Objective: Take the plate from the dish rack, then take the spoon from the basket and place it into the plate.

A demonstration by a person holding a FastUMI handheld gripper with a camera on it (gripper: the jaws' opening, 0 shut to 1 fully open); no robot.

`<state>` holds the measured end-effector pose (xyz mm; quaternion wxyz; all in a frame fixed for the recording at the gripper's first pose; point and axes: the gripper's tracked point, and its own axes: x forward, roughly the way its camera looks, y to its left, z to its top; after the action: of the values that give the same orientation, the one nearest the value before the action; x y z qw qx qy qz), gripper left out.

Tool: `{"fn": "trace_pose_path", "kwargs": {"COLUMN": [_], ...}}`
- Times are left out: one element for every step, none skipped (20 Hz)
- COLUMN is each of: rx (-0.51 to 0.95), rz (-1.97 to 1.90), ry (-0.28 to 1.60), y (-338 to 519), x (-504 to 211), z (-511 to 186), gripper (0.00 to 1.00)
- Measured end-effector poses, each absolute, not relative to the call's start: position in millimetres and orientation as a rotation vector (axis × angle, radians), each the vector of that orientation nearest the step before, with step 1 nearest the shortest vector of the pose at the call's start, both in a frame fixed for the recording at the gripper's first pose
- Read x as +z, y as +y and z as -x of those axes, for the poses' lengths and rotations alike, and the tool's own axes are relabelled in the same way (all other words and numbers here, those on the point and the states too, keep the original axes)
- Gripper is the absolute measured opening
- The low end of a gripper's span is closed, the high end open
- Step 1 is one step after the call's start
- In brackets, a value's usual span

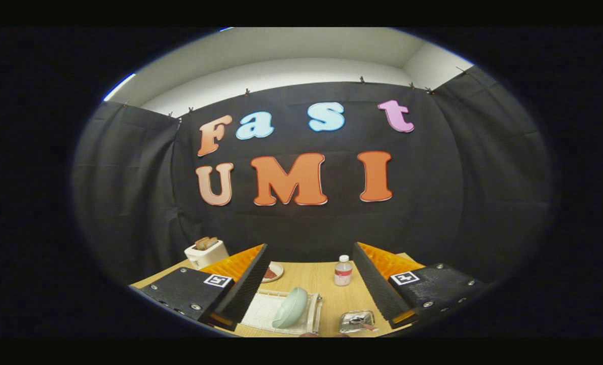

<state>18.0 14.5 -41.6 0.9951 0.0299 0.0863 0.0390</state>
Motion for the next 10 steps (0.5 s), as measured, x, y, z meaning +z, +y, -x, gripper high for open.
{"fn": "trace_pose_path", "kwargs": {"rx": [0.087,0.092,0.099,0.104,0.117,0.122,0.131,0.136,0.143,0.144], "rz": [-0.066,-0.074,-0.083,-0.1,-0.115,-0.129,-0.137,-0.147,-0.157,-0.166], "ry": [0.213,0.252,0.292,0.326,0.358,0.383,0.422,0.461,0.502,0.547], "y": [15,15,16,17,20,21,23,25,28,30], "x": [-54,-65,-77,-86,-93,-101,-111,-122,-133,-145], "z": [-20,-21,-23,-25,-27,-29,-32,-34,-37,-39], "gripper": [0.98,0.98,0.98,0.98,0.98,0.98,0.98,0.98,0.98,0.98]}}
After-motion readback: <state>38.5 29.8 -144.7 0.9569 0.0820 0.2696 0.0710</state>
